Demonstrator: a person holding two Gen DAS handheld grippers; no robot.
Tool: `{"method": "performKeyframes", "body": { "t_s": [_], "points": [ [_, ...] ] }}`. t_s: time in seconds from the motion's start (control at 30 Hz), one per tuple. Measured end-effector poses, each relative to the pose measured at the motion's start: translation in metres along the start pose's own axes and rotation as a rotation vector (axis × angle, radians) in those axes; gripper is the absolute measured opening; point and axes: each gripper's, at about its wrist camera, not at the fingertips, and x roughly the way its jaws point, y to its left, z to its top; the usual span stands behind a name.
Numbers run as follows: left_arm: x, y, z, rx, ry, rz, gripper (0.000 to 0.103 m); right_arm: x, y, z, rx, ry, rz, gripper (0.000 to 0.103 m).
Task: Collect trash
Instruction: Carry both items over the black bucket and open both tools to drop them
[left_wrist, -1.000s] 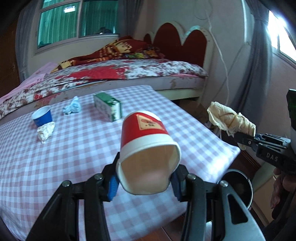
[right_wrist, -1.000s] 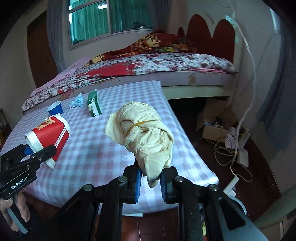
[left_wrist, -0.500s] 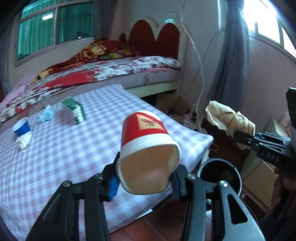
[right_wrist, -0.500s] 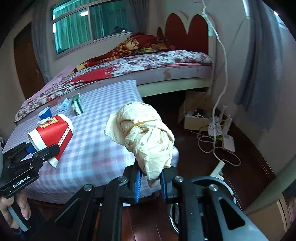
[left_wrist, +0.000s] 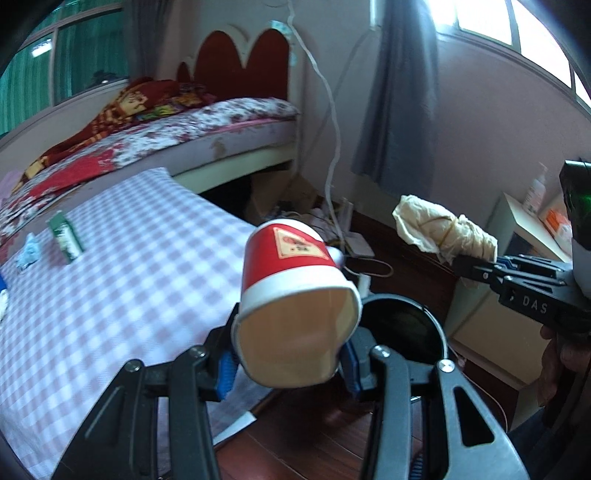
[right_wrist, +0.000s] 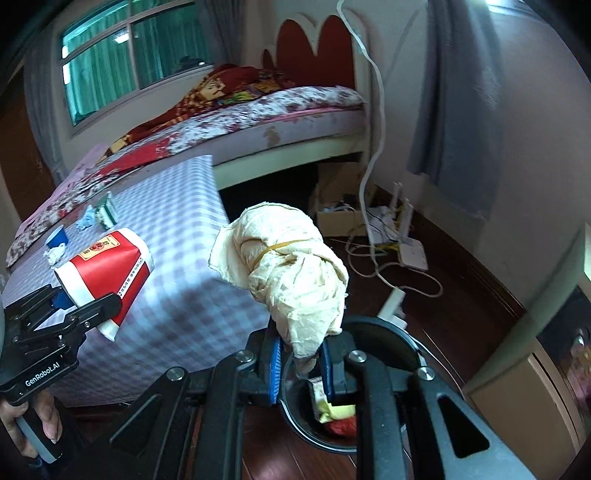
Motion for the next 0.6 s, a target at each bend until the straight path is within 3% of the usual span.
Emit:
{"method": "performKeyframes", "body": {
  "t_s": [0.6],
  "points": [
    [0.045,-0.077,-0.009,0.108,0.099,-0.158,0.047,0.001,-0.074,-0.054,0.098,0.105,-0.094,0.018]
  ]
}}
